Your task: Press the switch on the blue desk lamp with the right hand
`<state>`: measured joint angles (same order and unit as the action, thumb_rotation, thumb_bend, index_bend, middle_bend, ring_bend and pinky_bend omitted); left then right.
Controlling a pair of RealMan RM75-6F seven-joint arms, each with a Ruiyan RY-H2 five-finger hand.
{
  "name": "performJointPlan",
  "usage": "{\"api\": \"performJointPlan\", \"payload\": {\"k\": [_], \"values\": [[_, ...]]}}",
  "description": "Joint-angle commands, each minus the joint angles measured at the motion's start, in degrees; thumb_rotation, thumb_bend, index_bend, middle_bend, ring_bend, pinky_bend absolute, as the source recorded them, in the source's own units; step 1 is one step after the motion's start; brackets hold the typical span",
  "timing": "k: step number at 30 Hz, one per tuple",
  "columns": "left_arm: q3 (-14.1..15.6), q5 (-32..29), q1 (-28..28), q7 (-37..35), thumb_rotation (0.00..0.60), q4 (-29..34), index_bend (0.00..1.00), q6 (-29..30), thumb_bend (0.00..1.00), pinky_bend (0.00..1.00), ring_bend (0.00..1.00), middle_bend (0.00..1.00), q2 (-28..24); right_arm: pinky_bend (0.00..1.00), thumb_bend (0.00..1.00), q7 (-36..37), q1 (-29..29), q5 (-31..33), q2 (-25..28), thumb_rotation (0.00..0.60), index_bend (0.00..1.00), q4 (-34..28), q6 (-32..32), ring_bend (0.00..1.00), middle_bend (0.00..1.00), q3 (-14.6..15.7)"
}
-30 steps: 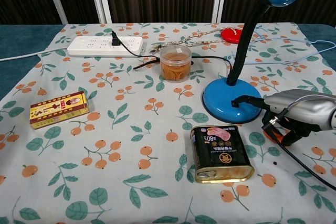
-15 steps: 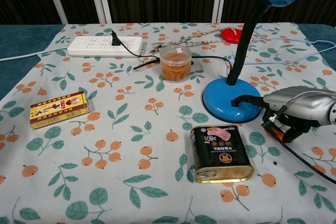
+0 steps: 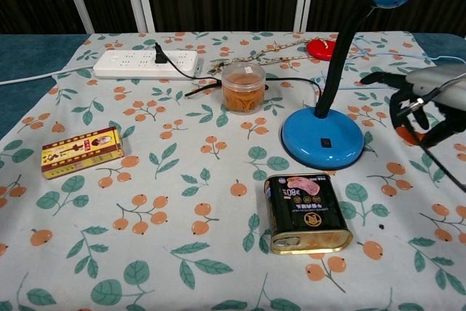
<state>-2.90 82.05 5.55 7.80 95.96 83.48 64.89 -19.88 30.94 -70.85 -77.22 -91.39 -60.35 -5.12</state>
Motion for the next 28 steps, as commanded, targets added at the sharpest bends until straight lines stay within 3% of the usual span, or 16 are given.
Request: {"api": "performJointPlan", "payload": {"k": [1, 7, 8, 11, 12, 19, 28], "values": [[0.03, -0.06, -0.02, -0.02, 0.600, 0.12, 0.15, -0.04, 0.35, 0.10, 0.05, 0.07, -0.02, 1.00, 0.42, -0.74, -2.71, -1.35, 4.80, 0.600, 0.02, -4.32, -3.04, 0.39, 0.32, 0.96], [-0.02, -0.06, -0.06, 0.10, 0.600, 0.19, 0.15, 0.11, 0.35, 0.10, 0.06, 0.07, 0.04, 0.97, 0.32, -2.15, -7.24, -4.63, 9.39, 0.600, 0.02, -7.02, -9.87, 0.19, 0.13, 3.33], [0.00, -0.10, -0.06, 0.11, 0.600, 0.19, 0.15, 0.05, 0.35, 0.10, 0.06, 0.07, 0.05, 0.86, 0.32, -2.17, -8.65, -5.72, 9.50, 0.600, 0.02, -6.97, -12.23, 0.18, 0.12, 3.90], [-0.05, -0.11, -0.07, 0.17, 0.600, 0.22, 0.15, 0.15, 0.35, 0.10, 0.06, 0.07, 0.09, 0.08, 0.32, 0.14, -13.43, -9.78, 8.49, 0.600, 0.02, -5.55, -19.84, 0.13, 0.08, 5.94], [-0.05, -0.06, -0.09, 0.20, 0.600, 0.22, 0.15, 0.23, 0.35, 0.10, 0.06, 0.07, 0.11, 0.01, 0.31, 1.35, -14.91, -11.13, 7.91, 0.600, 0.02, -4.55, -22.04, 0.12, 0.07, 6.66], [-0.03, 0.38, -0.21, 0.29, 0.600, 0.02, 0.15, 0.73, 0.35, 0.10, 0.06, 0.07, 0.31, 0.00, 0.27, 9.01, -21.78, -14.65, 5.15, 0.600, 0.02, 3.08, -31.82, 0.08, 0.03, 8.06], [-0.02, 0.54, -0.12, 1.10, 0.600, -0.24, 0.15, 0.78, 0.35, 0.10, 0.06, 0.07, 0.48, 0.00, 0.26, 10.41, -22.39, -14.12, 5.72, 0.600, 0.02, 6.32, -30.18, 0.07, 0.03, 7.20]]}}
